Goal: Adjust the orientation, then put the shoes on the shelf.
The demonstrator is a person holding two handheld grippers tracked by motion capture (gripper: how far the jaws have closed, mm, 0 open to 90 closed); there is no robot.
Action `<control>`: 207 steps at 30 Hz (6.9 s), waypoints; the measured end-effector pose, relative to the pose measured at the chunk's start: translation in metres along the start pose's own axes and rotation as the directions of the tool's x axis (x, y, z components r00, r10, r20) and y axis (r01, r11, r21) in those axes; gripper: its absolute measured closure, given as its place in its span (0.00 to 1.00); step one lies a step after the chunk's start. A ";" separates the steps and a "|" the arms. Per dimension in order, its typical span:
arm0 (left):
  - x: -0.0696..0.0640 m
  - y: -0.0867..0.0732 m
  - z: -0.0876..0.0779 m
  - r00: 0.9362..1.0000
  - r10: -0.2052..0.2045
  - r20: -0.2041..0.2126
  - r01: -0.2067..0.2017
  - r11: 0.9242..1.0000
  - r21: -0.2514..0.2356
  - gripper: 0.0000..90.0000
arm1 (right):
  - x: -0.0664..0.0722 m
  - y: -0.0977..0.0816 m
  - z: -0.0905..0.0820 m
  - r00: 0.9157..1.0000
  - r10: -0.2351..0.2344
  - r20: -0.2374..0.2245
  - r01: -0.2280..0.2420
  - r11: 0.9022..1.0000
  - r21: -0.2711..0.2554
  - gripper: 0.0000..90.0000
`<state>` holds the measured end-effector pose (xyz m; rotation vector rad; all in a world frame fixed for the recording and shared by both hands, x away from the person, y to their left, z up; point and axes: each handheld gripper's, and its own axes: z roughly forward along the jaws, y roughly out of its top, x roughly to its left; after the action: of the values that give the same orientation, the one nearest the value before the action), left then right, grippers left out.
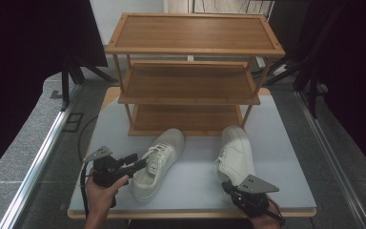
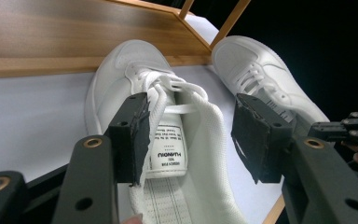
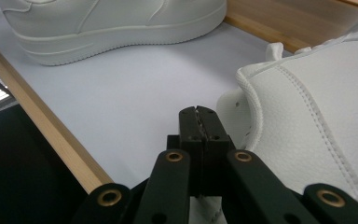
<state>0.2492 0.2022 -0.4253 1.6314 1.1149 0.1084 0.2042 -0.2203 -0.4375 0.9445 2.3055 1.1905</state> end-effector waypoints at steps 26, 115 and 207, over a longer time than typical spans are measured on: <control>0.000 -0.003 0.006 1.000 -0.009 -0.001 0.009 1.000 0.024 0.51 | -0.110 -0.054 -0.064 0.929 0.366 0.060 -0.357 0.926 -0.119 0.99; -0.006 0.001 -0.004 0.999 0.016 -0.038 -0.016 1.000 -0.002 0.52 | -0.076 -0.027 -0.074 0.973 0.185 0.135 -0.173 0.980 -0.099 0.64; 0.013 0.016 0.076 0.965 0.148 -0.217 -0.091 0.963 0.254 0.67 | -0.170 -0.012 -0.055 0.974 0.163 0.155 -0.187 0.970 0.156 0.56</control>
<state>0.3102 0.1574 -0.4483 1.9441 1.2445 0.2586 0.2861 -0.3780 -0.4116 1.2751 2.2750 0.9676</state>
